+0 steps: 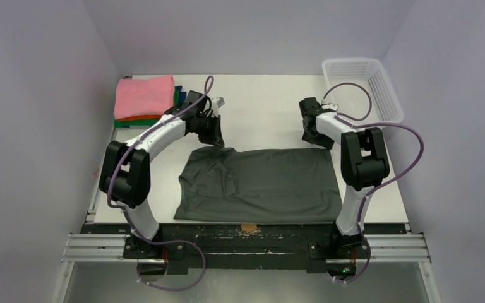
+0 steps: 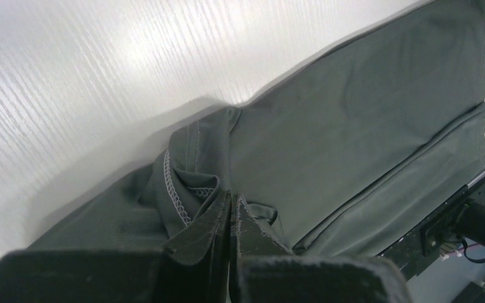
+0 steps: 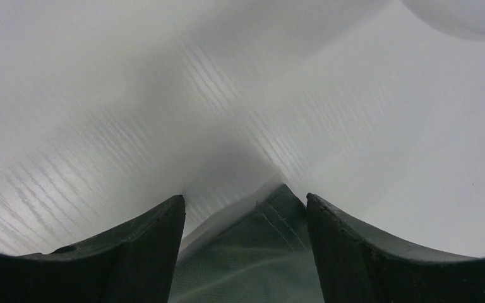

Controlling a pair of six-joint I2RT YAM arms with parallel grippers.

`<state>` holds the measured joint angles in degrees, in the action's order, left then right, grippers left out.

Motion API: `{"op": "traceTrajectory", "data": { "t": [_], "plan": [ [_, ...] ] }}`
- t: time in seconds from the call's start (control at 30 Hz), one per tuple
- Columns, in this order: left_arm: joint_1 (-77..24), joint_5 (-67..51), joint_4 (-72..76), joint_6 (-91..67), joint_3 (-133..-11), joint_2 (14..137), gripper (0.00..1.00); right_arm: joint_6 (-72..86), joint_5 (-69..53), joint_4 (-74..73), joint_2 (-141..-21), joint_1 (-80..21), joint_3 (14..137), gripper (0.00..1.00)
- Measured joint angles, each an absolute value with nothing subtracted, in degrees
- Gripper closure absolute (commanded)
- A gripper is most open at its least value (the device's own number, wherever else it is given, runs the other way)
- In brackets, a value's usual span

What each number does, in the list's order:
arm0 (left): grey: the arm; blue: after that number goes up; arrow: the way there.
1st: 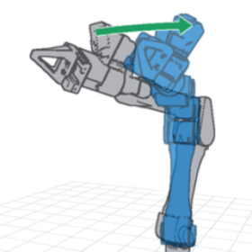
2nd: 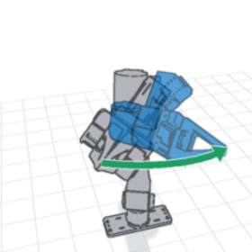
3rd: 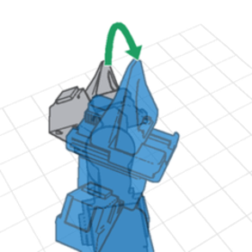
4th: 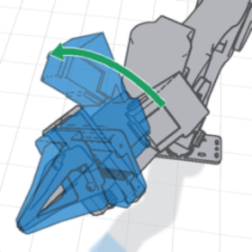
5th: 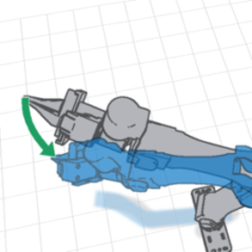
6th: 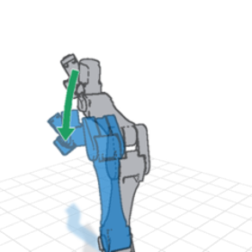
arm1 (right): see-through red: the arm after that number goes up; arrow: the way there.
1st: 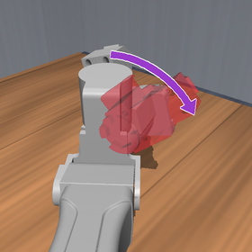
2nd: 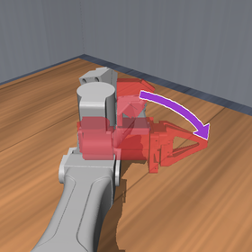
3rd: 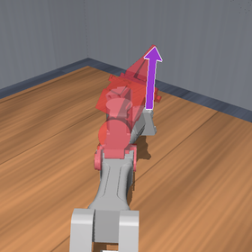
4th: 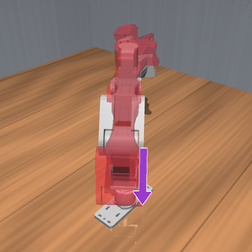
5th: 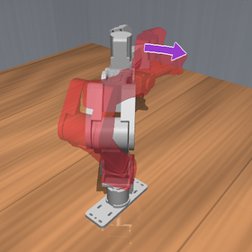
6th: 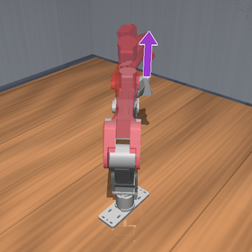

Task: Fold and stack the t-shirts
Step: Grab the side of the flattened tshirt furthest away from the robot with both arms

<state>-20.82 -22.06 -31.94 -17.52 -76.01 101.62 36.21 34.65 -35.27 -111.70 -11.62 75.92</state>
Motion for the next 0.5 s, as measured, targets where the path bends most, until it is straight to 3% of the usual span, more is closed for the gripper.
{"op": "traceTrajectory", "data": {
  "t": [0.13,0.23,0.4,0.5],
  "plan": [
    [-21.23,-21.52,-29.91,-19.22,-71.99,98.45,1.00,37.15,35.90,-35.57,-110.39,-11.60,73.87,0.35],
    [-21.52,-20.86,-29.02,-20.21,-69.38,95.94,1.00,37.63,36.75,-35.42,-109.71,-11.60,72.62,0.45],
    [-21.85,-20.12,-28.08,-20.71,-67.40,93.34,1.00,38.04,36.77,-35.55,-109.40,-11.60,71.85,0.66],
    [-22.13,-19.70,-27.70,-21.06,-66.35,91.98,1.00,37.78,36.80,-35.55,-109.40,-11.60,71.85,0.86]
  ]
}}
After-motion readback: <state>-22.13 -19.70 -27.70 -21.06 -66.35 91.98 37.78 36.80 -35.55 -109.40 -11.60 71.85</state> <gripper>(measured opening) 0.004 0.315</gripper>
